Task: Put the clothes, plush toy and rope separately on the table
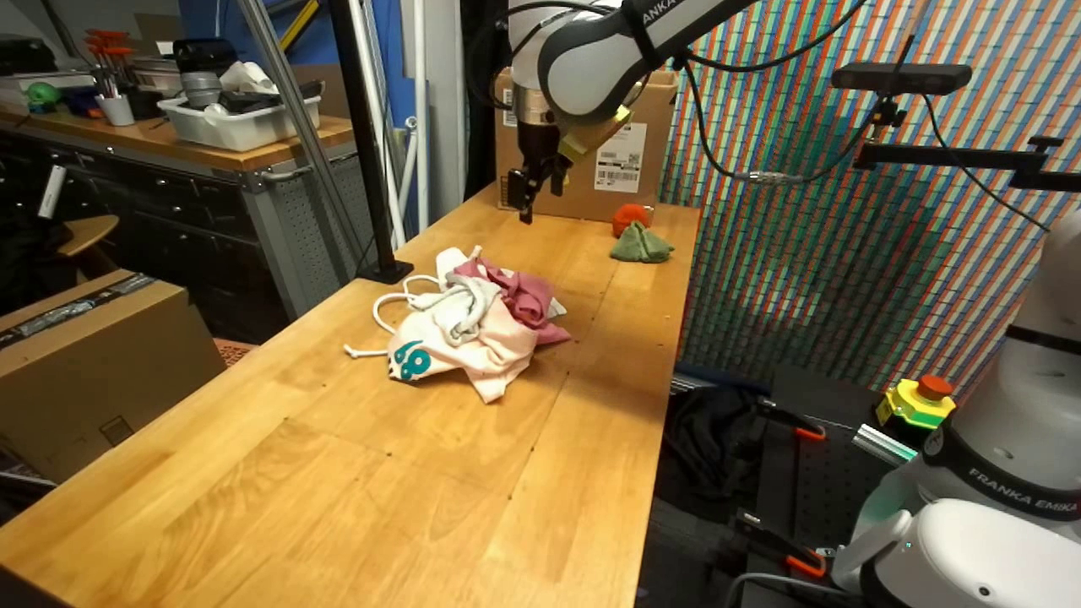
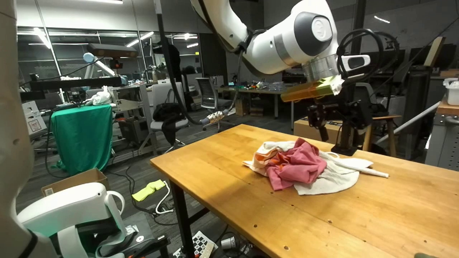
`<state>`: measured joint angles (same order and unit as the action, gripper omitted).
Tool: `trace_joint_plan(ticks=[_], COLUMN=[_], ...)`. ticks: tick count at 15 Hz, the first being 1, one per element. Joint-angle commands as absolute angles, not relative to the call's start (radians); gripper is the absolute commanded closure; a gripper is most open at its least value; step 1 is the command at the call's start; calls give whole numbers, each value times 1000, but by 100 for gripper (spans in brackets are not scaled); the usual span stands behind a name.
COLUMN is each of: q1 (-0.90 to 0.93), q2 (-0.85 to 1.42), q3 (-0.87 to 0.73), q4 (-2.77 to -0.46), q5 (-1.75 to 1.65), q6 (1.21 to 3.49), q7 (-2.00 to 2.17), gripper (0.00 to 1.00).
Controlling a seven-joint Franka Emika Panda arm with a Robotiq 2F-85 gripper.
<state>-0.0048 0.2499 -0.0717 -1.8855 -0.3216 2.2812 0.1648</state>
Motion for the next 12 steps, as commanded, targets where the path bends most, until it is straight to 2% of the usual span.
trace_joint_plan(ticks=[1,7,12], q1=[-21,-46,-62], q2=[201,252,314], q3=[-11,53,56], q4=[-1953,-1936,-1892], q5=[-167,59,67], q6=[2290,2178,2017], q7=[-35,-392,-597], gripper=[0,0,0])
